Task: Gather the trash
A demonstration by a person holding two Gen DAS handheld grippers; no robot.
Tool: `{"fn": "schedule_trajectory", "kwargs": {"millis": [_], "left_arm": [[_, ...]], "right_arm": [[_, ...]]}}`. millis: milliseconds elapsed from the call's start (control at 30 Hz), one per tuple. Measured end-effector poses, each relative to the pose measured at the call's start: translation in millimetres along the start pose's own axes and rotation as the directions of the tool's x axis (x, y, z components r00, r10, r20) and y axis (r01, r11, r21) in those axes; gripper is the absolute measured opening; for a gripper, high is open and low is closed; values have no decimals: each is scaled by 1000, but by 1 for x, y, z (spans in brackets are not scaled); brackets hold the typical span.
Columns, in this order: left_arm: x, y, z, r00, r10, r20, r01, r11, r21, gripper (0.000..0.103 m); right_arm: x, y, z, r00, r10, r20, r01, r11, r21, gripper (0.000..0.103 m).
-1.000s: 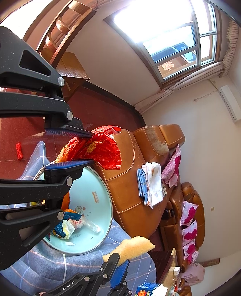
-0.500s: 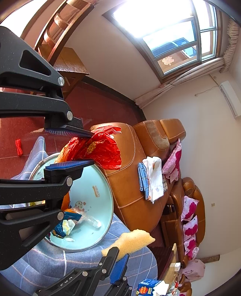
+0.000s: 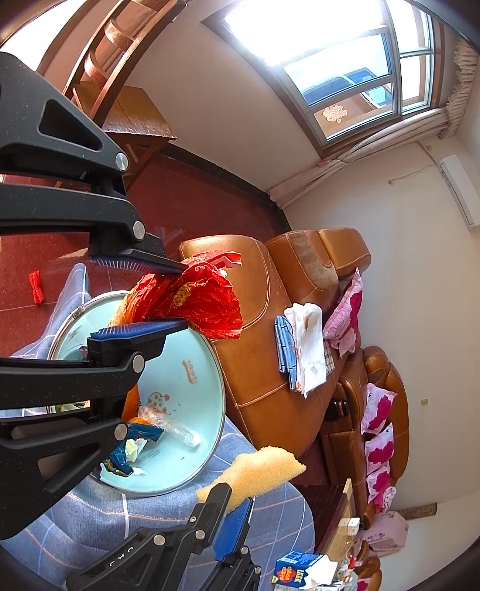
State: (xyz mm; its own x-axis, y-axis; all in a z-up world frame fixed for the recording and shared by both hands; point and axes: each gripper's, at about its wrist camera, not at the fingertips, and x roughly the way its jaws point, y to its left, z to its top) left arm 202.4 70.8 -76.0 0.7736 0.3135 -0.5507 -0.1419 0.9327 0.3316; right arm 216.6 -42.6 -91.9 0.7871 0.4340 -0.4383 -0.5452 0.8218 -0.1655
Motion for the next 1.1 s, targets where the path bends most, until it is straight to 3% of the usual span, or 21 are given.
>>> {"fn": "schedule_trajectory", "kwargs": {"millis": [100,167,200,233,267,367,467,500,733,1100], "left_arm": [[0,-3,1,1000,-21,3,21,1000,7,33],[0,-3,1,1000,-15,7,15,1000,4,42],[0,-4,-1,1000,-19,8,19,1000,0,46],[0,-3,-1,1000,-21,8,21,1000,-1,48],[0,-4,-1,1000,-19,11,19,1000,-2,53],[-1,-3,-1,999,-31,14,31,999,-12,55],[-6,-1,-1,999,-27,45,29,999,-44,83],[-8,0,-1,998,-19,56,22,998,-53,87],[-18,6,-3,994,-12,105,24,993,-116,95],[-22,8,-5,992,-1,123,17,992,-127,97]], "right_arm": [[1,0,0,1000,3,-3,-3,1000,-2,18],[1,-2,0,1000,-1,-1,1,1000,5,27],[0,-3,0,1000,-3,3,3,1000,13,40],[-1,-5,-1,1000,-5,9,5,1000,21,45],[-2,-7,-1,1000,-9,16,9,1000,30,45],[-5,-12,-2,999,-28,32,26,998,54,45],[-12,-16,-4,997,-59,57,55,995,79,46],[-15,-17,-4,995,-74,68,68,994,89,46],[-35,-30,-11,974,-191,124,166,969,185,49],[-37,-29,-12,968,-218,128,192,963,188,49]]}}
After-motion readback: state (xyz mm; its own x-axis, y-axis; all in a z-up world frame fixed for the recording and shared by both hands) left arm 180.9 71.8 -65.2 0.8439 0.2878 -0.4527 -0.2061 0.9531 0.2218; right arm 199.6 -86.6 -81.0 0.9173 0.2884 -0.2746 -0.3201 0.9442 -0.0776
